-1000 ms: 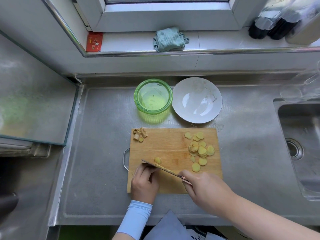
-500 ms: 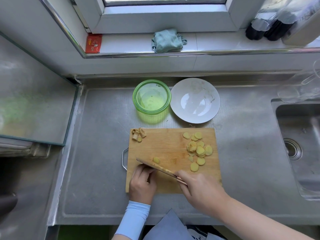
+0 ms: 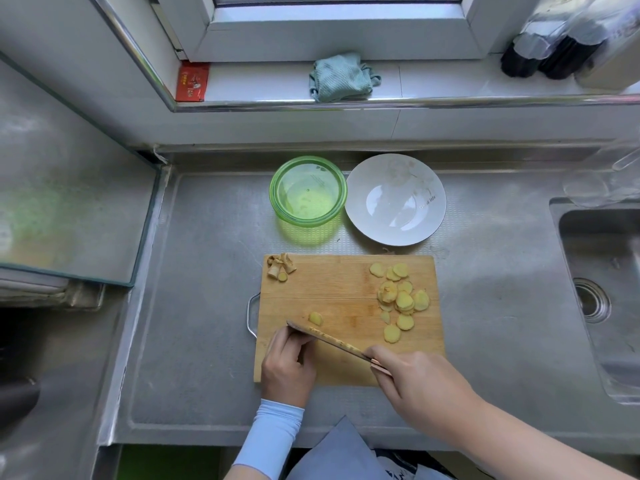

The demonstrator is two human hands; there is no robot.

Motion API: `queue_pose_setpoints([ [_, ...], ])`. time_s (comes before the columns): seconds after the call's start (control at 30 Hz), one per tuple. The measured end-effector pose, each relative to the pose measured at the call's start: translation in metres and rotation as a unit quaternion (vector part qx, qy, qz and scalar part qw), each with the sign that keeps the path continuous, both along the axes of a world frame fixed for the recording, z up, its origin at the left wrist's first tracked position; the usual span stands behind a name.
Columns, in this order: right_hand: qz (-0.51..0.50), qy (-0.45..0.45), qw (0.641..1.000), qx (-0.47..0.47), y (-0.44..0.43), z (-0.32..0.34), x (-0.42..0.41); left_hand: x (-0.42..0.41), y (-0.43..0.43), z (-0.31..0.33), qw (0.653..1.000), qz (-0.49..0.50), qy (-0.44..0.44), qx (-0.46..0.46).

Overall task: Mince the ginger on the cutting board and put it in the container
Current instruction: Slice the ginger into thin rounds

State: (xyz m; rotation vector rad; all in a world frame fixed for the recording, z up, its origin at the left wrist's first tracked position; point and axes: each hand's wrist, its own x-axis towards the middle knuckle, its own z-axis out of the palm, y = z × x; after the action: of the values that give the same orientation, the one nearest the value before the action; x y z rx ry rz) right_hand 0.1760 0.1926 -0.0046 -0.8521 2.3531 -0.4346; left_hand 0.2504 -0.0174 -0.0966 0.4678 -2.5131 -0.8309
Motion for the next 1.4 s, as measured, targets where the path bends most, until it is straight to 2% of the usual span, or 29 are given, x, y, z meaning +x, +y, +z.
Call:
queue_pose_setpoints([
  [0.37,0.007,-0.014,1.0,0.019,-0.004,0.004,-0.008,0.001,0.0,-0.003,1.0,0.0,0.02,0.015],
  [0.63,0.026,-0.002,0.999,0.03,-0.044,-0.004,-0.016,0.003,0.001,-0.009,1.0,-0.003,0.007,0.017],
  [1.0,0.014,0.004,1.0,-0.021,-0.014,0.001,-0.003,0.003,0.003,-0.006,1.0,0.019,0.018,0.0],
  [1.4,0.02,0.017,1.0,0.009,0.0,0.0,-0.002,0.004,0.003,-0.004,0.999,0.024,0.033,0.011],
])
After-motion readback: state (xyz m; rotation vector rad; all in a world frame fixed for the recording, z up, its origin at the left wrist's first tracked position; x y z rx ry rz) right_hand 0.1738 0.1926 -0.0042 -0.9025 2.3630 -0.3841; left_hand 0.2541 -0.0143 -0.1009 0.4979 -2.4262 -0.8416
